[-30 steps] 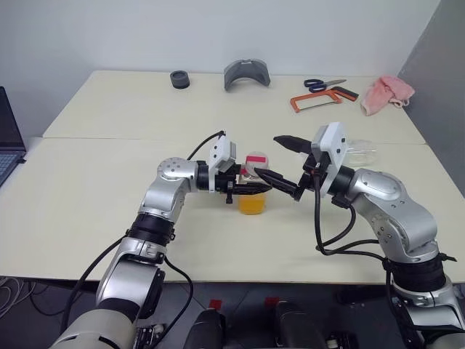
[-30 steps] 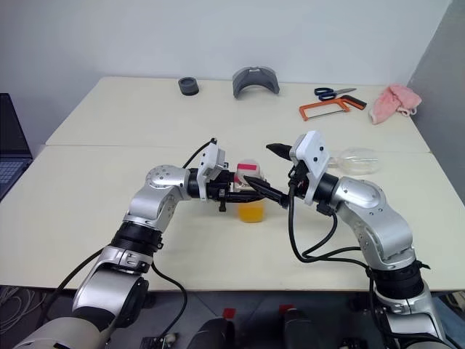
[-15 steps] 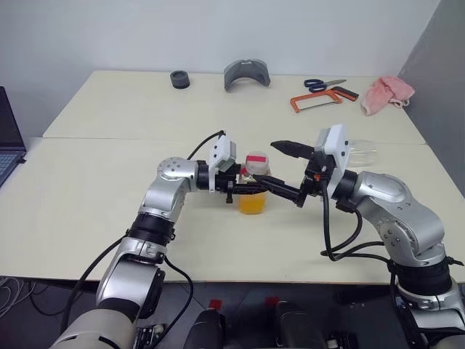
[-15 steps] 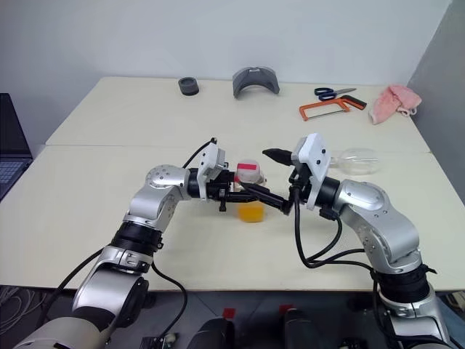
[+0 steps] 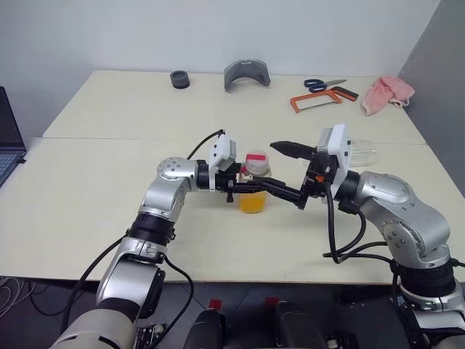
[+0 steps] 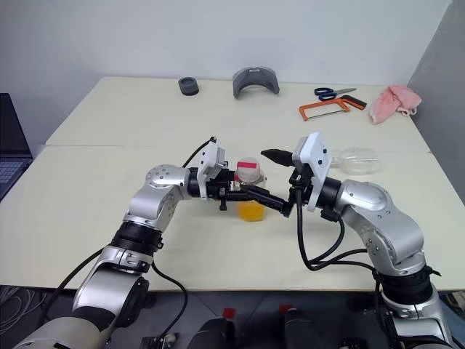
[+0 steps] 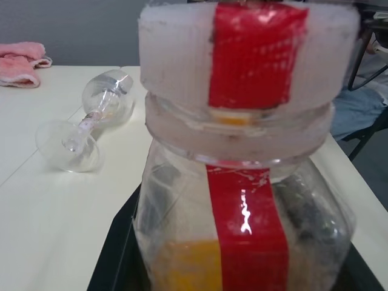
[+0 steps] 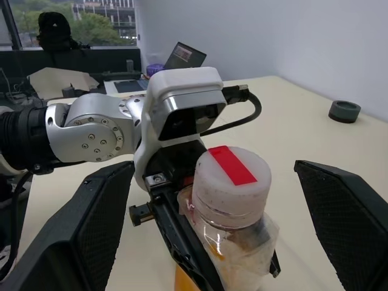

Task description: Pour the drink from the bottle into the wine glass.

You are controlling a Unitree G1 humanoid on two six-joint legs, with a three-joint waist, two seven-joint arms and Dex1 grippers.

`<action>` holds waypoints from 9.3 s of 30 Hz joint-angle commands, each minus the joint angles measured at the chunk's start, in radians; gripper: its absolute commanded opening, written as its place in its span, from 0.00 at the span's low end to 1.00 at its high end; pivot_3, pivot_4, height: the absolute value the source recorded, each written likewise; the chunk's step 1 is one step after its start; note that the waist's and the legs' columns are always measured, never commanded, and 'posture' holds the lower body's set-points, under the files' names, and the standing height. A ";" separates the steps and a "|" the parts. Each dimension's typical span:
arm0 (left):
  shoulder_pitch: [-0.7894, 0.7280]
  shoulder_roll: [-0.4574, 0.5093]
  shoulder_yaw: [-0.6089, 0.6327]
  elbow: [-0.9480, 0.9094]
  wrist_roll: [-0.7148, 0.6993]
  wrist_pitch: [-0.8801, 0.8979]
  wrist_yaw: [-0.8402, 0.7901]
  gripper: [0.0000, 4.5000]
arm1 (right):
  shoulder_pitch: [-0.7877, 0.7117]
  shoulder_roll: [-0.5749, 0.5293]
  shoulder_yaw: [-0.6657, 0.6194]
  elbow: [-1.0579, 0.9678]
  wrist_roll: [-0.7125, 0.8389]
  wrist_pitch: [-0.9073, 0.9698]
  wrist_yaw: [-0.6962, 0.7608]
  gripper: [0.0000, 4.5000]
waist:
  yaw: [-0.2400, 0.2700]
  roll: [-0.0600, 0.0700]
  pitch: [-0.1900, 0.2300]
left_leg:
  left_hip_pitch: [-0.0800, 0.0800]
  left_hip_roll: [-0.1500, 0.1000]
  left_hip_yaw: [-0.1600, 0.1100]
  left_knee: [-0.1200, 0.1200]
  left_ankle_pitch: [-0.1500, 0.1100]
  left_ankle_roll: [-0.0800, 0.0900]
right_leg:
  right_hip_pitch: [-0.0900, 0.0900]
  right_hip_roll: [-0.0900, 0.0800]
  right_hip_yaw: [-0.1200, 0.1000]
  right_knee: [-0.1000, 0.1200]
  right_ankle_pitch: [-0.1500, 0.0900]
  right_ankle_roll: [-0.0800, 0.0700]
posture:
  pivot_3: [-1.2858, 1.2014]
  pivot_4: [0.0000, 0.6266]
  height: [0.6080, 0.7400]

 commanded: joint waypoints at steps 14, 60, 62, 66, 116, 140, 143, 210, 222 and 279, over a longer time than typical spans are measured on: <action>-0.006 -0.021 0.017 -0.062 -0.027 0.007 -0.002 0.37 | -0.084 0.045 0.030 0.064 -0.028 0.030 -0.042 1.00 | 0.000 0.000 0.000 | 0.000 0.000 0.000 0.000 0.000 0.000 | 0.000 0.000 0.000 0.000 0.000 0.000 | 0.52 0.24 1.00; 0.035 -0.017 0.047 -0.072 -0.024 -0.002 0.058 0.36 | 0.455 -0.002 -0.312 0.149 -0.228 -0.223 -0.237 0.39 | 0.023 0.000 0.000 | 0.001 -0.001 0.007 0.000 0.000 0.000 | 0.001 -0.001 0.002 -0.001 0.000 0.000 | 0.52 0.24 1.00; 0.035 -0.017 0.050 -0.073 -0.024 -0.002 0.063 0.36 | 0.482 0.009 -0.325 0.172 -0.231 -0.225 -0.254 0.39 | 0.021 0.000 0.000 | 0.001 -0.001 0.009 0.000 0.000 0.000 | 0.001 0.000 0.002 0.000 0.000 0.000 | 0.52 0.24 1.00; 0.027 -0.014 0.072 -0.070 -0.029 -0.002 0.094 0.36 | 0.553 0.005 -0.337 0.194 -0.229 -0.196 -0.248 0.55 | 0.012 0.001 0.000 | 0.003 -0.001 0.011 -0.001 0.000 0.000 | 0.001 0.003 0.004 0.000 0.000 0.000 | 0.52 0.24 1.00; -0.034 0.077 0.375 0.401 0.115 -0.266 0.884 1.00 | -0.144 0.214 0.200 0.289 -0.348 -0.077 -0.048 1.00 | 0.009 0.000 0.000 | 0.000 -0.001 0.001 0.000 0.002 -0.004 | -0.001 -0.002 0.000 0.000 0.000 0.000 | 0.52 0.24 1.00; 0.378 0.073 0.382 -0.065 0.109 -0.118 0.953 1.00 | 0.245 0.160 0.077 -0.034 -0.243 0.156 -0.168 1.00 | 0.010 -0.001 -0.001 | 0.001 0.001 0.000 0.000 0.000 0.000 | 0.000 -0.002 0.000 0.001 0.000 0.000 | 0.52 0.24 1.00; 0.443 0.075 0.377 -0.156 0.096 -0.069 0.934 1.00 | 0.271 0.185 0.031 -0.054 -0.217 0.186 -0.214 1.00 | 0.012 -0.001 -0.001 | 0.001 0.001 0.000 0.000 0.000 0.000 | 0.001 -0.002 0.000 0.000 0.000 0.000 | 0.52 0.24 1.00; 0.426 0.246 0.135 -0.478 -0.074 0.144 0.311 1.00 | -0.133 0.404 -0.129 1.020 -0.402 -0.658 -0.421 0.04 | -0.009 0.004 0.000 | 0.005 0.002 0.012 -0.003 0.000 0.000 | 0.001 0.001 0.004 0.001 0.000 0.000 | 0.52 0.24 1.00; 0.489 0.252 0.199 -0.489 -0.075 0.145 0.379 1.00 | -0.047 0.375 -0.014 1.072 -0.542 -0.820 -0.331 0.04 | -0.007 0.004 0.000 | 0.006 0.003 0.011 -0.003 0.000 0.000 | 0.002 0.001 0.005 0.001 0.000 0.000 | 0.52 0.24 1.00; 0.568 0.290 0.408 -0.774 -0.216 0.253 0.591 1.00 | -0.225 0.508 0.042 1.246 -0.538 -0.968 -0.051 0.99 | -0.021 0.005 0.001 | 0.007 0.003 0.007 -0.004 0.000 0.000 | 0.001 -0.001 0.005 0.001 0.000 0.000 | 0.52 0.24 1.00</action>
